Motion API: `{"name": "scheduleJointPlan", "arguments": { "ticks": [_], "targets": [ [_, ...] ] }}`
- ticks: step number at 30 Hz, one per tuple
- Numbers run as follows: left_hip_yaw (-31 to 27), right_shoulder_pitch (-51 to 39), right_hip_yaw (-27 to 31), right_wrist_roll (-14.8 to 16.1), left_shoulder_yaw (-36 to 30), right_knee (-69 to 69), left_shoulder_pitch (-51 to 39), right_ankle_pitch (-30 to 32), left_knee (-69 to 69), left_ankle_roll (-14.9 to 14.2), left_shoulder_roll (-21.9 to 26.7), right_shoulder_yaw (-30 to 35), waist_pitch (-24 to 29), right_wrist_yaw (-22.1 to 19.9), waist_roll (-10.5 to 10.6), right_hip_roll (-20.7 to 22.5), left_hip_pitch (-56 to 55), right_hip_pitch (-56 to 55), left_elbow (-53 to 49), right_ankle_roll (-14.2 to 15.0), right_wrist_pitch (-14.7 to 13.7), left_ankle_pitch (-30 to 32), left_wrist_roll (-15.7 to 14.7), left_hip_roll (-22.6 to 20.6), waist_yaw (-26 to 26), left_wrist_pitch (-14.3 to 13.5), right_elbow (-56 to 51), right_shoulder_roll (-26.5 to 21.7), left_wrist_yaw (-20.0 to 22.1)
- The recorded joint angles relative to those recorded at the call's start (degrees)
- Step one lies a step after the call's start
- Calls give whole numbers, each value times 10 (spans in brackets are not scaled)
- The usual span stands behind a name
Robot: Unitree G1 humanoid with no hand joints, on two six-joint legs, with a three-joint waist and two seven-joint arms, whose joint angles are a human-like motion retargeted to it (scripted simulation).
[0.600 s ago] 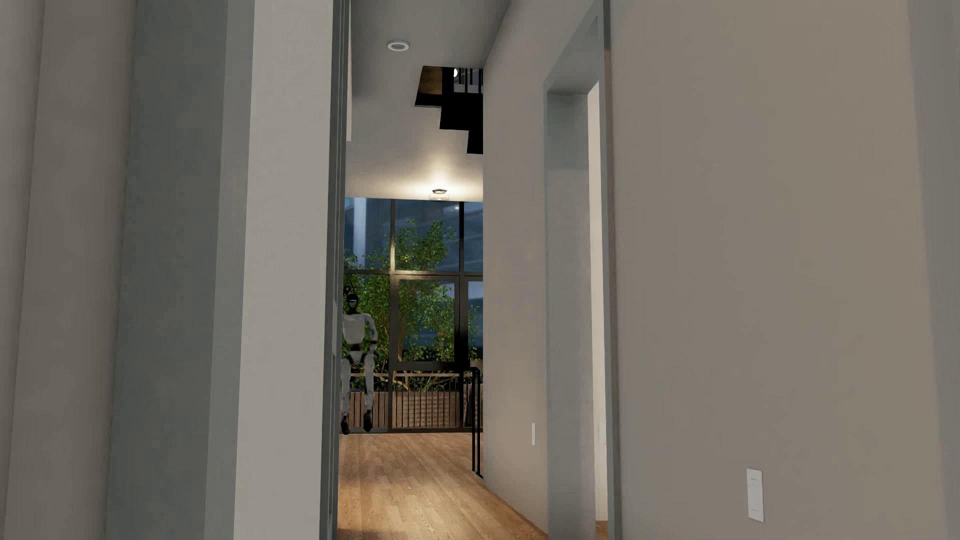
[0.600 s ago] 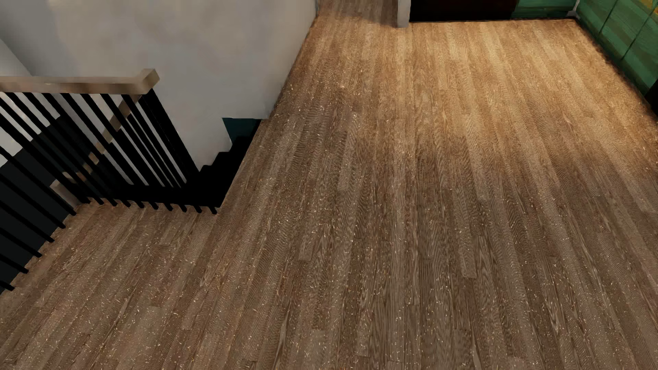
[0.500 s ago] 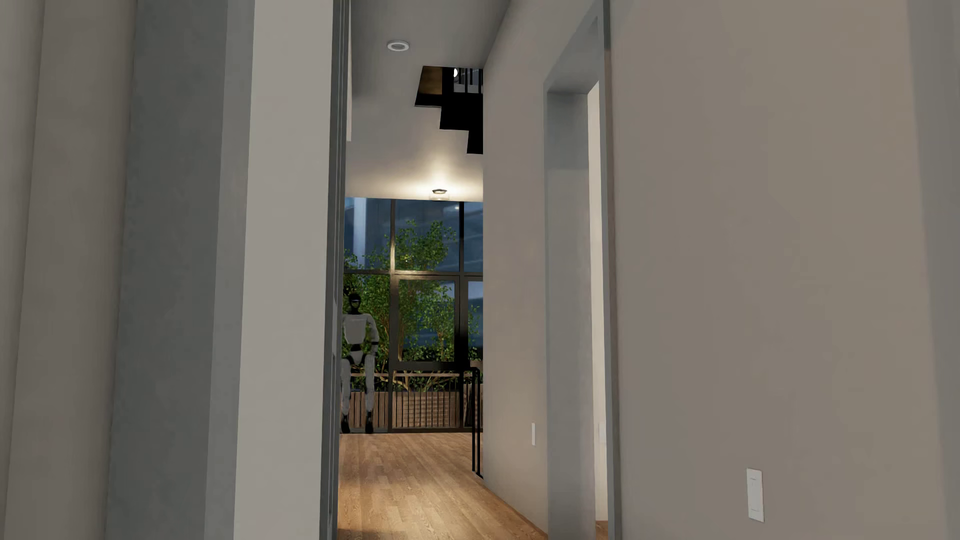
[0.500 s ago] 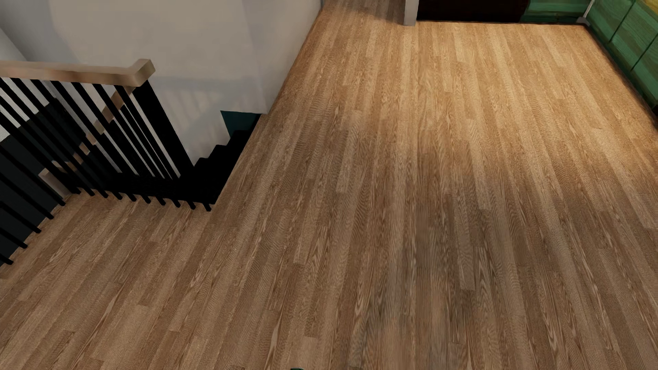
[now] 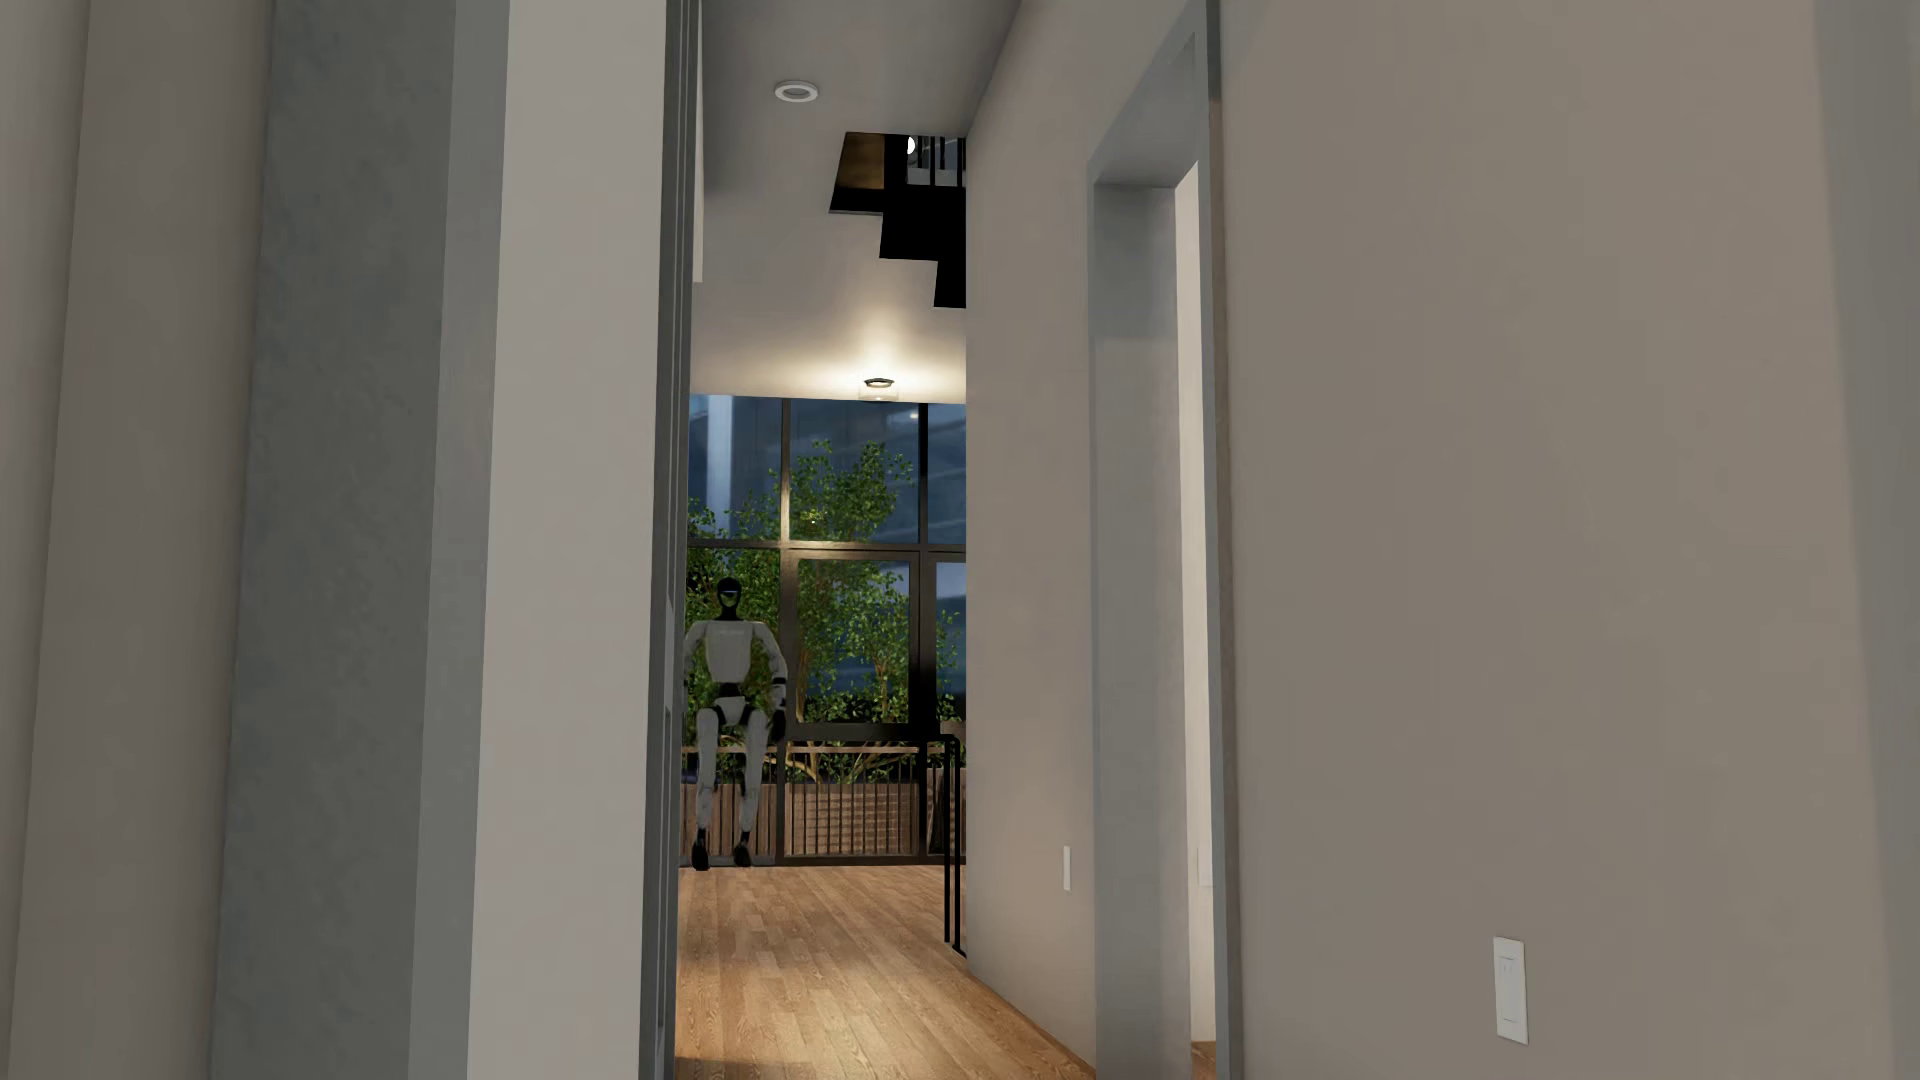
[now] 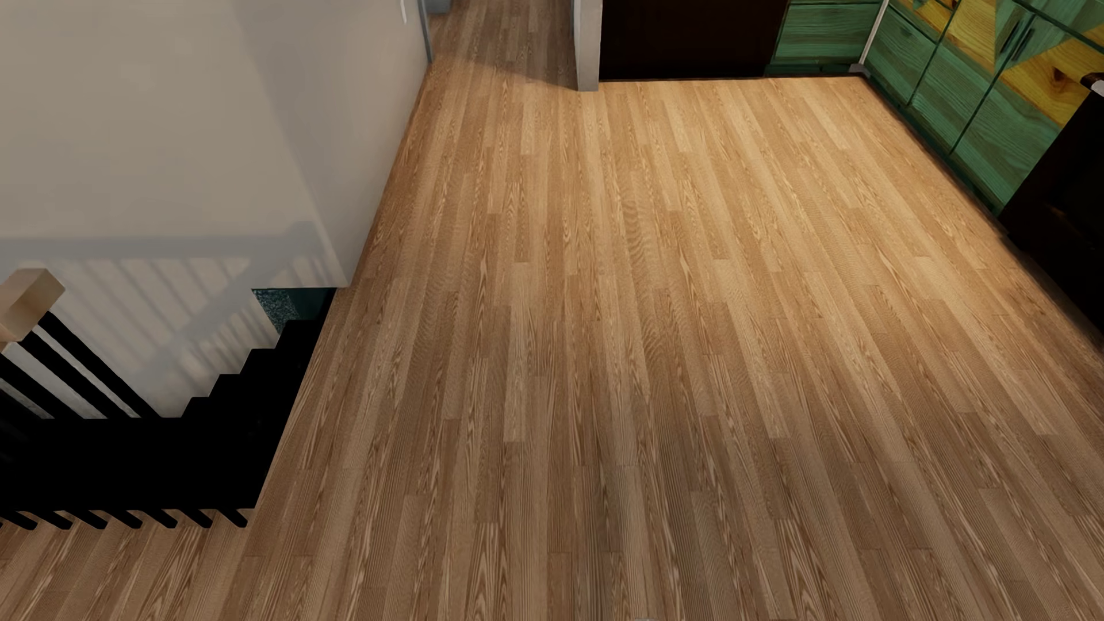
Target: Walk towards the door
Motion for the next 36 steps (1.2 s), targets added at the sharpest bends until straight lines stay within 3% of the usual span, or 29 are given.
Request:
{"name": "scheduleJointPlan", "arguments": {
  "ticks": [3, 5, 6, 7, 9, 10, 12, 13, 15, 17, 18, 19, 20, 22, 23, 25, 26, 28, 31, 33, 35, 36],
  "targets": [
    [0, -7, 0, 0, -19, -241, 1, 74, 6, 0, -2, 23, 5, 0, 0, 13, 72, 6, 12, 0, 0, -25, 0, -1, 3, 0, -1, 0, 0],
    [0, -8, 0, 0, -38, -199, 22, 70, 4, 0, -9, 4, 5, 0, 6, 12, 123, -16, 18, 0, 0, -14, 0, 6, 5, 0, -6, -8, 0],
    [0, -11, 0, 0, -49, -170, 39, 89, -6, 0, -15, -7, -2, 0, 12, 14, 141, -15, 24, 0, 0, 19, 0, 18, -8, 0, -3, -13, 0],
    [0, -13, 0, 0, -61, -138, 57, 88, -3, 0, -26, -14, -12, 0, 25, 16, 141, -15, 32, 0, 0, 91, 0, 31, -15, 0, 6, -20, 0],
    [0, -36, 0, 0, -80, -127, 83, 29, 148, 0, -43, -33, -24, 0, 48, 26, 37, 35, 21, 0, 0, 268, 0, 59, -30, 0, 18, -35, 0],
    [0, -53, 0, 0, -90, -136, 86, 5, 269, 0, -40, -45, -37, 0, 54, 31, -54, 48, 0, 0, 0, 299, 0, 54, -16, 0, 20, -39, 0],
    [0, -79, 0, 0, -94, -170, 91, -14, 428, 0, -36, -85, -47, 0, 46, 41, -192, 99, -15, 0, 0, 258, 0, 36, 44, 0, 2, -46, 0],
    [0, -87, 0, 0, -93, -191, 93, -18, 439, 0, -37, -120, -49, 0, 34, 42, -247, 130, -6, 0, 0, 252, 0, 21, 68, 0, -22, -48, 0],
    [0, -93, 0, 0, -103, -225, 96, -24, 320, 0, -35, -199, -43, 0, 15, 44, -313, 208, 11, 0, 0, 295, 0, 0, 94, 0, -93, -53, 0],
    [0, -96, 0, 0, -107, -231, 94, -47, 106, 0, -32, -251, -23, 0, 12, 58, -312, 268, 19, 0, 0, 332, 0, -5, 112, 0, -150, -58, 0],
    [0, -97, 0, 0, -103, -237, 94, -57, 17, 0, -31, -260, -21, 0, 14, 70, -307, 295, 21, 0, 0, 261, 0, -1, 115, 0, -166, -59, 0],
    [0, -95, 0, 0, -98, -238, 95, -66, -7, 0, -28, -260, -20, 0, 12, 77, -308, 320, 22, 0, 0, 149, 0, 4, 117, 0, -172, -57, 0],
    [0, -92, 0, 0, -95, -234, 90, -70, -6, 0, -25, -253, -22, 0, 7, 79, -333, 338, 25, 0, 0, 144, 0, 6, 112, 0, -169, -51, 0],
    [0, -69, 0, 0, -101, -215, 70, -39, 20, 0, -23, -207, -35, 0, -9, 59, -345, 362, 45, 0, 0, 254, 0, 1, 131, 0, -134, -37, 0],
    [0, -58, 0, 0, -97, -182, 67, 9, 39, 0, -27, -150, -55, 0, -19, 43, -356, 347, 56, 0, 0, 291, 0, -5, 130, 0, -102, -33, 0],
    [0, -42, 0, 0, -119, 11, 48, 156, 52, 0, -26, -34, -69, 0, -43, -20, -314, 247, 74, 0, 0, 256, 0, -23, 109, 0, -26, -17, 0],
    [0, -39, 0, 0, -138, 116, 25, 140, 47, 0, -22, 13, -70, 0, -46, -34, -285, 174, 76, 0, 0, 221, 0, -30, 87, 0, 4, -11, 0],
    [0, -17, 0, 0, -124, 238, -9, 35, 24, 0, -17, 65, -56, 0, -26, -35, -191, 78, 68, 0, 0, 144, 0, -23, 20, 0, 34, -10, 0],
    [0, 21, 0, 0, 6, 101, -26, -33, 7, 0, 0, 100, -28, 0, -3, -9, -40, 11, -5, 0, 0, 25, 0, -1, -14, 0, 42, -9, 0],
    [0, 11, 0, 0, 85, -103, -31, 26, 4, 0, 7, 139, -17, 0, 0, 4, 21, 9, -53, 0, 0, -6, 0, -2, -15, 0, 49, -7, 0],
    [0, -7, 0, 0, 108, -234, -41, 124, 7, 0, 4, 114, -19, 0, 7, 11, 65, 7, -70, 0, 0, -22, 0, 4, -16, 0, 37, -8, 0],
    [0, -16, 0, 0, 100, -227, -40, 109, 4, 0, 0, 85, -10, 0, 13, 8, 97, 8, -70, 0, 0, -21, 0, 12, -18, 0, 25, -12, 0]
  ]
}}
